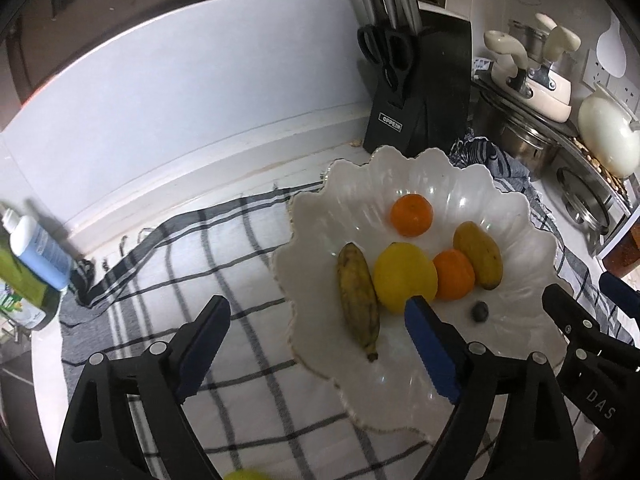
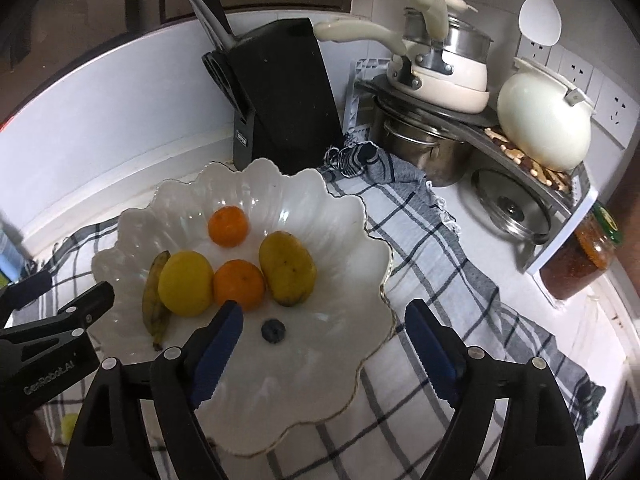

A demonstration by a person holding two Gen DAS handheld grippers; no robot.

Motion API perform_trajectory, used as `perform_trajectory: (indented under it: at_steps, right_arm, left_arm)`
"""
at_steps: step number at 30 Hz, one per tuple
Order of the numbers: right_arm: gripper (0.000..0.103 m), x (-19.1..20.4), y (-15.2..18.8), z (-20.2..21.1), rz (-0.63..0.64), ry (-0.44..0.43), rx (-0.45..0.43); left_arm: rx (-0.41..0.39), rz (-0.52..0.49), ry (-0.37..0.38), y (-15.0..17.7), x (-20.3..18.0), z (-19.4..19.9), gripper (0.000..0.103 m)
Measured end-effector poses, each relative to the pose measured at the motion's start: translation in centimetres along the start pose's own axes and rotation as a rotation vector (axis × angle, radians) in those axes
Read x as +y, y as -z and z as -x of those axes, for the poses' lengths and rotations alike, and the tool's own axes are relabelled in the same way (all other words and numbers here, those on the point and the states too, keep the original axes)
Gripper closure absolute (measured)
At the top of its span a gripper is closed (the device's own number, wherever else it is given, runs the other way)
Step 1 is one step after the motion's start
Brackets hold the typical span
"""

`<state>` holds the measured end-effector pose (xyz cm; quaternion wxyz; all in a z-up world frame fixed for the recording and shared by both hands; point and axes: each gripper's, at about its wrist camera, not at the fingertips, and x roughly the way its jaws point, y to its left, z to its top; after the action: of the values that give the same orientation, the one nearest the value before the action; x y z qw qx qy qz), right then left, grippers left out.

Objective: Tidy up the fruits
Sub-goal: 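Withdraw both open tools from the bowl toward the fruit on the cloth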

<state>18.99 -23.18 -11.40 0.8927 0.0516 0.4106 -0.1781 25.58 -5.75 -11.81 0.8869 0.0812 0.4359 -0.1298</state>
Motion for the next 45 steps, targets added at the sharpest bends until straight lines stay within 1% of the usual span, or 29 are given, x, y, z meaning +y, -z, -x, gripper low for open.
perform_trajectory:
  at_steps: [5,15,25,34,45]
  right_arm:
    - [0.019,0.1,0.5,2.0,0.011,0.001,-0.021]
    - [0.019,-0.2,2.1,6.2,0.011,-0.009,-0.070]
    - [0.019,-0.3,4.0,9.3,0.019,-0.030,-0.101]
    - [0.019,-0.4,6.2,10.7,0.036,-0.046,-0.106]
    - [0.019,-0.1,9.4,11.4,0.062,-0.056,-0.090]
  left_arm:
    - [-0.037,0.007,-0.012,0.7,0.3,2.3,0.006]
    - [-0.074,0.011,-0.009,2.5,0.4,6.1,0.005]
    - [-0.096,0.023,-0.018,5.1,0.5,9.3,0.005]
    - [-0.101,0.028,-0.040,7.9,0.7,11.0,0.006]
    - [-0.087,0.038,-0.052,11.2,0.6,11.5,0.006]
